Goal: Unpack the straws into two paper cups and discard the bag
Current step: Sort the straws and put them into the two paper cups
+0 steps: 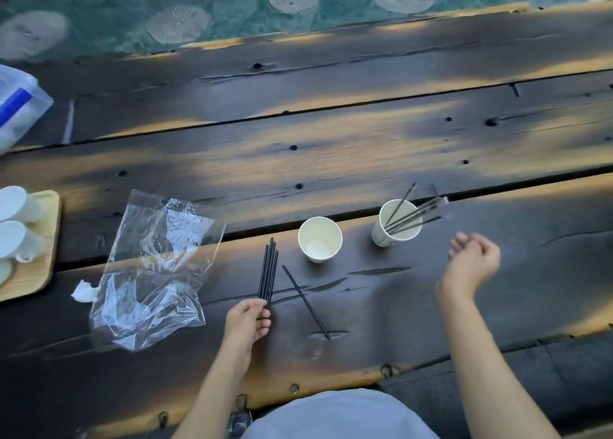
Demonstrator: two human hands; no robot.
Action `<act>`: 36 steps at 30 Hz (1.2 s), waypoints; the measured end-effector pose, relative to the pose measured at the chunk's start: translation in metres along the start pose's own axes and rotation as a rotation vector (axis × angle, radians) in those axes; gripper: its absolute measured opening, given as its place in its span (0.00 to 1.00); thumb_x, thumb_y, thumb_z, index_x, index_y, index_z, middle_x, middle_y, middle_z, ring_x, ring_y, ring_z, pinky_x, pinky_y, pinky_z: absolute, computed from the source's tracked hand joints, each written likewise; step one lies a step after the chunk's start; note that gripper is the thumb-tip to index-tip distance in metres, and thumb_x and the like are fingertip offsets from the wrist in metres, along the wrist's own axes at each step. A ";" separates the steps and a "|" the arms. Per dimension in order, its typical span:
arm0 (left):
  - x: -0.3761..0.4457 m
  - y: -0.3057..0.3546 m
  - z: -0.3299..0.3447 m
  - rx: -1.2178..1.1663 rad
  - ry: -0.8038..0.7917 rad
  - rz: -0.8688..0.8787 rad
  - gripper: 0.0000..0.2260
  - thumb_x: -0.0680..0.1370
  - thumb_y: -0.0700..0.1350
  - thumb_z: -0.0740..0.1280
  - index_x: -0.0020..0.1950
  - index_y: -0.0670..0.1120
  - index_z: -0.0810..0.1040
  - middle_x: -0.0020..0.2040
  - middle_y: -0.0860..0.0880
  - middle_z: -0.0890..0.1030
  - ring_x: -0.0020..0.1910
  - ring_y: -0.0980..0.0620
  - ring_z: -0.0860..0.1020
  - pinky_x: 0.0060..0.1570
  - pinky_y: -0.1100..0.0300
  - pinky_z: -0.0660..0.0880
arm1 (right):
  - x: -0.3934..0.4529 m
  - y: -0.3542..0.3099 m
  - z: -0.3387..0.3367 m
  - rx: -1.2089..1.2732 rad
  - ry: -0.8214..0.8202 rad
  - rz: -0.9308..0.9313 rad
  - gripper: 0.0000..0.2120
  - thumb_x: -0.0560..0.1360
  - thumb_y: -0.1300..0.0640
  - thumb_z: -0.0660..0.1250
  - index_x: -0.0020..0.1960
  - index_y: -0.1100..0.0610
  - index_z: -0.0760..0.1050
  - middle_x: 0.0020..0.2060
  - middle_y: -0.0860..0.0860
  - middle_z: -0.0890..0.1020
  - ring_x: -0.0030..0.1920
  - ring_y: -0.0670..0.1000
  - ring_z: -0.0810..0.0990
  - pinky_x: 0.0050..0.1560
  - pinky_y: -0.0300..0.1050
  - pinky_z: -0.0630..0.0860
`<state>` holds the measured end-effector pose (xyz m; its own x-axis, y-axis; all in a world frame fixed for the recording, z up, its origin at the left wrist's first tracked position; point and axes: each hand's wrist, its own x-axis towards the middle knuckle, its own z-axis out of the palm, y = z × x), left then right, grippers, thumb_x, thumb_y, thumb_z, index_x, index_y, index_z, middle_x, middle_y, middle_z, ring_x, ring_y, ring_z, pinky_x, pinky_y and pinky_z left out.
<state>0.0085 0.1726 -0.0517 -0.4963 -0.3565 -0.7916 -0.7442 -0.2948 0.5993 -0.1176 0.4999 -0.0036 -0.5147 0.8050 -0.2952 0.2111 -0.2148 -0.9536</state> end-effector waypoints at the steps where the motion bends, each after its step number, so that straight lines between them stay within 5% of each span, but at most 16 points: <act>1: 0.007 0.002 -0.002 0.015 0.033 0.009 0.07 0.81 0.36 0.60 0.50 0.40 0.78 0.37 0.44 0.78 0.32 0.51 0.74 0.29 0.64 0.73 | -0.009 0.014 -0.002 -0.065 0.008 0.095 0.14 0.78 0.67 0.52 0.43 0.52 0.69 0.37 0.54 0.78 0.33 0.49 0.77 0.34 0.38 0.72; 5: 0.034 0.014 -0.006 0.109 0.105 0.075 0.08 0.80 0.36 0.62 0.46 0.45 0.78 0.47 0.43 0.80 0.40 0.51 0.75 0.44 0.58 0.73 | -0.073 0.075 0.010 -0.681 -0.612 0.376 0.10 0.77 0.69 0.55 0.46 0.59 0.72 0.34 0.56 0.78 0.26 0.52 0.74 0.26 0.39 0.69; 8: 0.048 0.025 -0.002 0.227 0.104 0.103 0.09 0.80 0.35 0.61 0.54 0.44 0.78 0.53 0.44 0.79 0.48 0.48 0.76 0.53 0.55 0.72 | -0.111 0.106 0.035 -1.174 -0.977 0.065 0.05 0.76 0.61 0.61 0.44 0.57 0.75 0.43 0.61 0.83 0.40 0.60 0.82 0.40 0.47 0.76; 11: 0.056 0.031 0.005 0.309 0.050 0.090 0.12 0.80 0.36 0.60 0.61 0.42 0.76 0.56 0.44 0.79 0.50 0.48 0.76 0.47 0.58 0.71 | -0.143 0.118 0.055 -1.477 -1.140 -0.244 0.11 0.77 0.53 0.64 0.54 0.61 0.73 0.53 0.63 0.80 0.55 0.66 0.78 0.51 0.52 0.74; 16: 0.064 0.033 0.002 0.347 0.032 0.054 0.15 0.79 0.38 0.59 0.64 0.44 0.76 0.59 0.45 0.79 0.54 0.46 0.77 0.57 0.54 0.74 | -0.164 0.132 0.077 -1.712 -1.206 -0.557 0.10 0.77 0.66 0.59 0.57 0.63 0.70 0.55 0.61 0.80 0.56 0.66 0.79 0.49 0.55 0.75; 21: 0.070 0.034 -0.001 0.239 -0.025 -0.027 0.14 0.80 0.39 0.59 0.64 0.48 0.74 0.58 0.45 0.79 0.54 0.49 0.77 0.62 0.51 0.74 | -0.176 0.142 0.102 -1.450 -1.066 -0.330 0.06 0.79 0.61 0.58 0.49 0.62 0.72 0.49 0.62 0.80 0.51 0.65 0.79 0.43 0.51 0.72; 27: 0.068 0.034 0.008 0.086 -0.132 -0.165 0.12 0.82 0.39 0.57 0.60 0.46 0.77 0.54 0.44 0.82 0.52 0.48 0.80 0.49 0.53 0.76 | -0.192 0.160 0.118 -1.162 -1.027 0.010 0.05 0.74 0.57 0.65 0.41 0.56 0.78 0.37 0.58 0.84 0.38 0.58 0.84 0.40 0.54 0.83; 32: 0.065 0.035 0.017 0.205 -0.114 -0.023 0.12 0.82 0.38 0.57 0.44 0.36 0.77 0.35 0.42 0.75 0.30 0.51 0.73 0.29 0.61 0.71 | -0.195 0.153 0.125 -1.063 -1.031 0.167 0.09 0.77 0.63 0.65 0.37 0.57 0.72 0.25 0.52 0.76 0.22 0.47 0.74 0.24 0.36 0.73; 36: 0.059 0.039 0.017 0.225 -0.122 0.039 0.14 0.83 0.38 0.55 0.40 0.39 0.74 0.31 0.44 0.73 0.28 0.53 0.70 0.25 0.66 0.69 | -0.196 0.153 0.119 -0.893 -1.079 0.261 0.06 0.77 0.66 0.65 0.42 0.60 0.74 0.25 0.53 0.74 0.24 0.49 0.71 0.27 0.41 0.73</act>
<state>-0.0572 0.1549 -0.0770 -0.5667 -0.2505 -0.7849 -0.7974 -0.0729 0.5990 -0.0833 0.2437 -0.0992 -0.6648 -0.0985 -0.7405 0.6329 0.4522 -0.6284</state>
